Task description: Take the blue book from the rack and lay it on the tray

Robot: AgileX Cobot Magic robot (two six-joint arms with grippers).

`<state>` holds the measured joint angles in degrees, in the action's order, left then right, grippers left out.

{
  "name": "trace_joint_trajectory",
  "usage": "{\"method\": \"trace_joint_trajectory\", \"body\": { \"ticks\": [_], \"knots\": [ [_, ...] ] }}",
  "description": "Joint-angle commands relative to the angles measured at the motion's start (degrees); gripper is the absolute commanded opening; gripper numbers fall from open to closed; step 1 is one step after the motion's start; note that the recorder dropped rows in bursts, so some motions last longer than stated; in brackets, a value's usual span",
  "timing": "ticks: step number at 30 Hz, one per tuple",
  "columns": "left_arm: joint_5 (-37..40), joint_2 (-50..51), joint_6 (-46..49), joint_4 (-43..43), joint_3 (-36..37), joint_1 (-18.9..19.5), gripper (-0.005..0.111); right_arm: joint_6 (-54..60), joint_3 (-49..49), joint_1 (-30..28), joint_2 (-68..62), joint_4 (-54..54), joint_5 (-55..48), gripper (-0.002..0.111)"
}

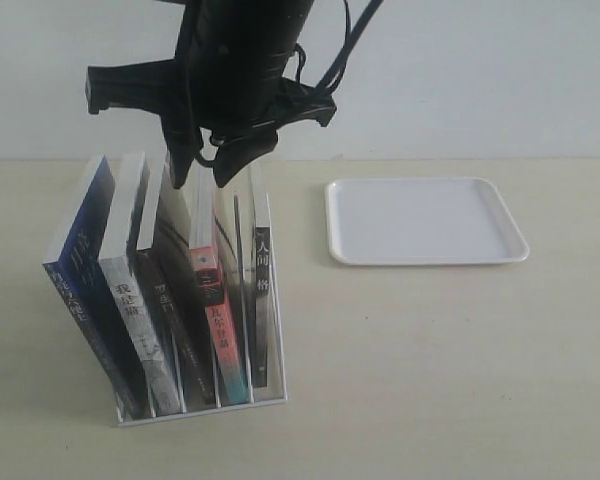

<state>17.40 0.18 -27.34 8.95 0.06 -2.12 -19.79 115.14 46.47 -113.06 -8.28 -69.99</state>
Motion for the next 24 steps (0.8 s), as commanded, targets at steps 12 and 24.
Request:
{"method": "trace_joint_trajectory", "body": {
  "ticks": [12, 24],
  "knots": [
    [-0.7, -0.2, 0.0, 0.0, -0.1, 0.1, 0.004, -2.2, -5.7, 0.5, -1.6, 1.4, 0.0, 0.037],
    [-0.7, -0.2, 0.0, 0.0, -0.1, 0.1, 0.004, -3.3, -6.5, 1.2, -1.6, 1.4, 0.0, 0.0]
  ]
}}
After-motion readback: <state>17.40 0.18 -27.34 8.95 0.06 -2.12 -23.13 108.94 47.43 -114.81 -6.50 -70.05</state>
